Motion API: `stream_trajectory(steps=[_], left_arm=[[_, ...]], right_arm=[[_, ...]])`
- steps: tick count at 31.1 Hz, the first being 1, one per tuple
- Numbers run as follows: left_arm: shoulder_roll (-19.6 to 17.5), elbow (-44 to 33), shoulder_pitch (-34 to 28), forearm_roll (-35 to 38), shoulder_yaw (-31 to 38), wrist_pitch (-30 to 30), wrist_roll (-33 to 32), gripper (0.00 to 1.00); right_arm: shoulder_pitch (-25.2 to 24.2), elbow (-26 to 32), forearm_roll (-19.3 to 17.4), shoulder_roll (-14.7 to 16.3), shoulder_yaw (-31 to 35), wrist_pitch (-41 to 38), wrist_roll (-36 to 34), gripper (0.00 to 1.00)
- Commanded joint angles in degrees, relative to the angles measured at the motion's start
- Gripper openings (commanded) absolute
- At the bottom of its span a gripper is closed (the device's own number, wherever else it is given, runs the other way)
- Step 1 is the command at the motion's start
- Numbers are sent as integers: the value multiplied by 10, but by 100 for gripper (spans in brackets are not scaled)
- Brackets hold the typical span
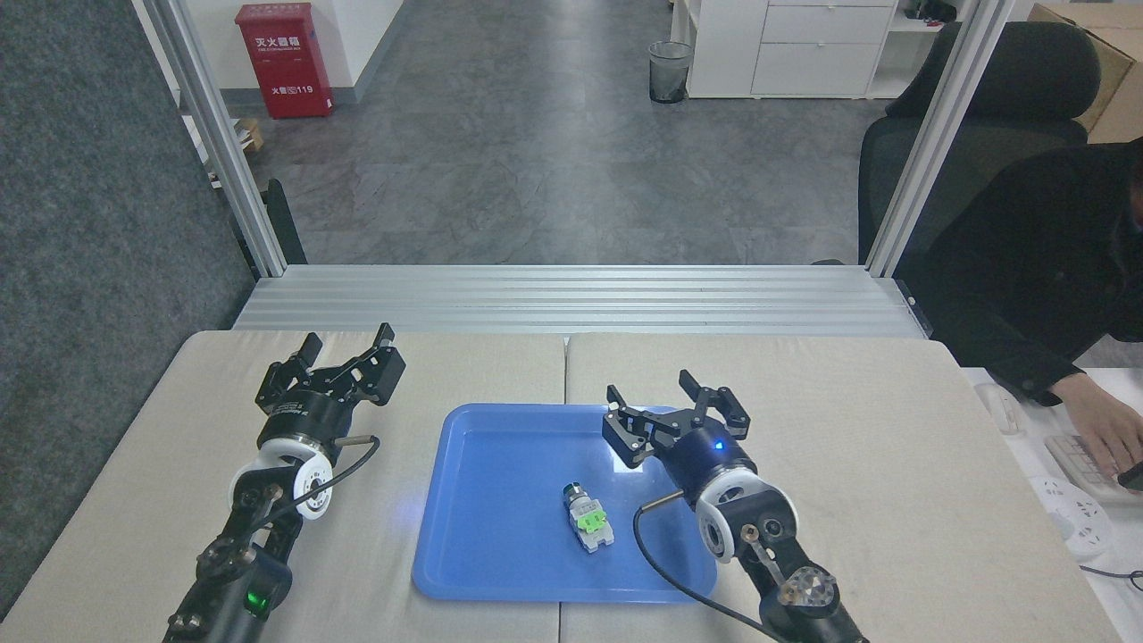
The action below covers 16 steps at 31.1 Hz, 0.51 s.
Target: Pick up switch part and place in tray
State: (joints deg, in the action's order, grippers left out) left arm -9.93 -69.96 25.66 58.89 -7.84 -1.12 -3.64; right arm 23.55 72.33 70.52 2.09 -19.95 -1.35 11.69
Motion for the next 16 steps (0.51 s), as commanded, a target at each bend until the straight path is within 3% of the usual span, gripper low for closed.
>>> stream_trajectory(steps=[1,7,16], left_arm=[[0,0,0,0,0,1,0,100],[0,0,0,0,-1,1,0,100],[0,0,0,0,0,1,0,100]], right_arm=[[5,-14,-63,160,206,-51,-4,99],[-1,-55,-67,194,228,-49,-33,99],[-4,-55,-71,193,231,-51,-35,99]])
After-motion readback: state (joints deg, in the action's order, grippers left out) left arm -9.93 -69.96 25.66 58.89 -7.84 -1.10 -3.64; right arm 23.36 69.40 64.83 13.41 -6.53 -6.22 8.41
